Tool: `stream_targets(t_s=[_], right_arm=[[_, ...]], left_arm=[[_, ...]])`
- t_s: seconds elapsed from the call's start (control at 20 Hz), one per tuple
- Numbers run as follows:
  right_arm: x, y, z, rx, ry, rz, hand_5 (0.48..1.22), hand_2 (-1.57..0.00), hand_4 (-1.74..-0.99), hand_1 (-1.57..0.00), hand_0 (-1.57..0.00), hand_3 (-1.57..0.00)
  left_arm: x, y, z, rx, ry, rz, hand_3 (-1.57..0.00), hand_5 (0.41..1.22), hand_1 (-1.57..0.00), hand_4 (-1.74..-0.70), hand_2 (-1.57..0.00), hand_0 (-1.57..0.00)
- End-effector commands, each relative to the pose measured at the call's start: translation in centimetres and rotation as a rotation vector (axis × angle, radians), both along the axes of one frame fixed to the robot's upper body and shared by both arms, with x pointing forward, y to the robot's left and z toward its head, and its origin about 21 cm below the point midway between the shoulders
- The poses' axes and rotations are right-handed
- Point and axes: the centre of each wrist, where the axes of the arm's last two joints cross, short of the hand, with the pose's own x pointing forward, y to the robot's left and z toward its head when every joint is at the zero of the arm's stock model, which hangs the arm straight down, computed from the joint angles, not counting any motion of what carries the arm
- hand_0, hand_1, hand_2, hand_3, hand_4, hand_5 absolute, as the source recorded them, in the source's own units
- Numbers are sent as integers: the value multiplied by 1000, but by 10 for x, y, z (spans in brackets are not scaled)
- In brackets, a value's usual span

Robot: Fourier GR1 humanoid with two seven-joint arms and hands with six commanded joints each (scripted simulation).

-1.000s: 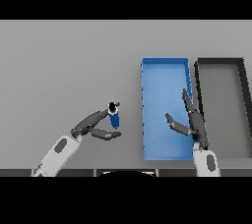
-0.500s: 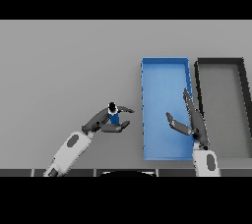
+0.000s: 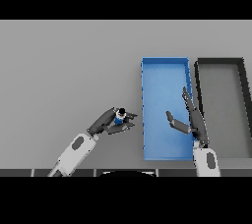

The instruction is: Pick up the blue pipe and place it into the blue bin.

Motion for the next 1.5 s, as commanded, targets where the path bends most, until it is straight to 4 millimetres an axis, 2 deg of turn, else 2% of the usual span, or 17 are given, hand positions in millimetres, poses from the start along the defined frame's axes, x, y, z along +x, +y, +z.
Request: stream_targets(t_s=[0.0,0.25,0.55,0.85,1.1,1.15,1.25,1.4,1.45], right_arm=[[-3,1,-2,-4,7,1,621,1,-1245,1,1,1],[-3,2,-1,-21,3,-7,629,1,-1228,1,1,1],[-5,-5,-3,-24,-24,1,640,1,-1208,1,1,1],[-9,-4,-5,-12,-11,-24,629,1,-1174,1,1,1],[-15,-1,-4,8,-12,-42,619,1,-1207,1,1,1],[-16,-5,-1,18,-23,-37,618,1,-1197,1,1,1],[-16,-2,6,54,-61,7,610,1,-1195,1,1,1],[-11,-8,36,140,-63,154,573,1,-1203,1,1,1],[-9,-12,52,138,-77,212,561,1,-1215,1,1,1]], left_arm=[[0,-1,6,-34,-23,3,-1386,1179,-1466,-1690,-1477,-1450],[-3,-16,43,-116,-115,-67,-1439,1207,-1537,-1717,-1540,-1531],[-1,-25,75,-95,-123,-125,-1445,1217,-1562,-1726,-1563,-1561],[-3,-28,75,-74,-101,-140,-1443,1219,-1569,-1729,-1569,-1568],[-5,-23,76,-55,-107,-141,-1442,1220,-1570,-1730,-1570,-1570],[-2,-22,73,-54,-111,-139,-1439,1220,-1570,-1731,-1570,-1570],[0,-24,75,-56,-113,-140,-1438,1221,-1571,-1731,-1571,-1571],[-3,-24,74,-67,-112,-154,-1440,1221,-1571,-1731,-1571,-1571],[-4,-25,76,-64,-116,-151,-1440,1221,-1571,-1731,-1571,-1571]])
